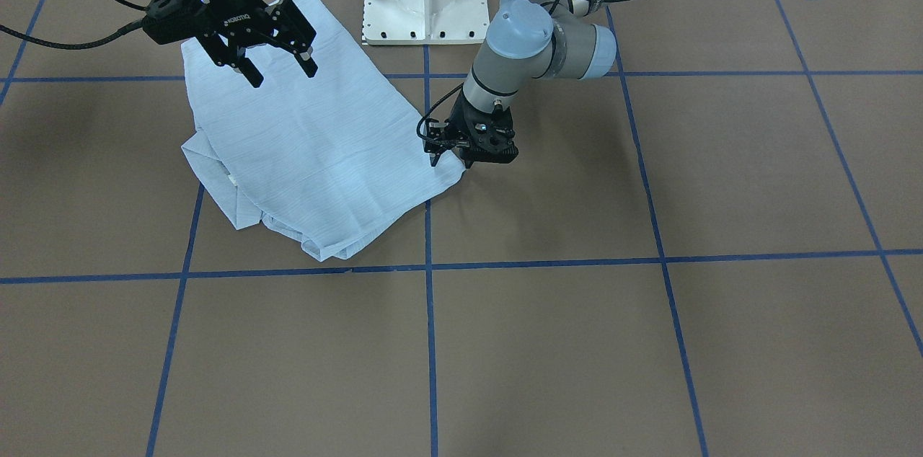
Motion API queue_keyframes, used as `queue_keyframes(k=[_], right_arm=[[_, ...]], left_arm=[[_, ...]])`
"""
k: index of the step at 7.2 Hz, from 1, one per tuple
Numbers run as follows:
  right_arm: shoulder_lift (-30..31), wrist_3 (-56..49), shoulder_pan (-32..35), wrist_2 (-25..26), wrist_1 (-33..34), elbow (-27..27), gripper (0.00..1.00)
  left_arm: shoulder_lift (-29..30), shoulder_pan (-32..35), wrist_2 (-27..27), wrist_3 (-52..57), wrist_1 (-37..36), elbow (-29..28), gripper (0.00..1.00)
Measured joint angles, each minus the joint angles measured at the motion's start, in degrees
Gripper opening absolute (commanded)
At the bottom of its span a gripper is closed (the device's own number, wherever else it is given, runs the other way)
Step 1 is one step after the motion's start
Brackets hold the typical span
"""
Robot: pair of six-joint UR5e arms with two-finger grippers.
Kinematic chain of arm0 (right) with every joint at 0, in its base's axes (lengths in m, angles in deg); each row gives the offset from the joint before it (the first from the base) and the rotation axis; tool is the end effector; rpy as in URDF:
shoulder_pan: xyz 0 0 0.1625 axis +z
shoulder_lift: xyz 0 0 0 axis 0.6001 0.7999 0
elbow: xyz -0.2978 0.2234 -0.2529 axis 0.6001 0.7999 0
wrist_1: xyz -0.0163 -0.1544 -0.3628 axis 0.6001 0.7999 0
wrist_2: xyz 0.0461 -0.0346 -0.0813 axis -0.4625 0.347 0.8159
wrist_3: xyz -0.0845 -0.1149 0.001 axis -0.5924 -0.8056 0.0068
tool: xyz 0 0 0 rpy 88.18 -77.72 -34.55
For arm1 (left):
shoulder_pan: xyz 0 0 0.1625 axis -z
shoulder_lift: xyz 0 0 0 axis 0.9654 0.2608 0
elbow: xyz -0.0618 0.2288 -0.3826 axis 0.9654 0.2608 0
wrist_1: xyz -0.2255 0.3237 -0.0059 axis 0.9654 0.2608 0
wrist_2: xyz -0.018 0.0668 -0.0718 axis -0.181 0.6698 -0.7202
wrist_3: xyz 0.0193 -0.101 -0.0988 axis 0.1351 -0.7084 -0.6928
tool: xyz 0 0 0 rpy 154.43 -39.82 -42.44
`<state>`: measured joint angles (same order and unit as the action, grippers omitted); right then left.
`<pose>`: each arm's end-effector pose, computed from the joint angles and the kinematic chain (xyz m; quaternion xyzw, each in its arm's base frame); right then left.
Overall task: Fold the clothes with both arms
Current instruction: 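Pull the shirt corner away with the left gripper while the right holds the shirt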
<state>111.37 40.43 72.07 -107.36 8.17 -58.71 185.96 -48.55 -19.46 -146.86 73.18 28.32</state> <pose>-0.3604 -0.3672 0.2869 0.0763 -0.5366 0.1275 0.8306 0.6340 -0.4176 0.2921 0.0358 0.5186 -0.0582 0.8523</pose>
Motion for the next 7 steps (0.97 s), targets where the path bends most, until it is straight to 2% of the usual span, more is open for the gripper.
queue_keyframes(k=[3, 5, 7], right_arm=[[0.0, 0.0, 0.1, 0.0, 0.0, 0.1, 1.0], [0.1, 0.0, 0.1, -0.1, 0.0, 0.0, 1.0], [0.1, 0.0, 0.2, -0.1, 0.1, 0.0, 1.0]], left_arm=[[0.3, 0.0, -0.1, 0.0, 0.1, -0.9, 0.35], [0.5, 0.0, -0.2, 0.0, -0.1, -0.7, 0.0], [0.6, 0.0, -0.5, 0.0, -0.1, -0.4, 0.0]])
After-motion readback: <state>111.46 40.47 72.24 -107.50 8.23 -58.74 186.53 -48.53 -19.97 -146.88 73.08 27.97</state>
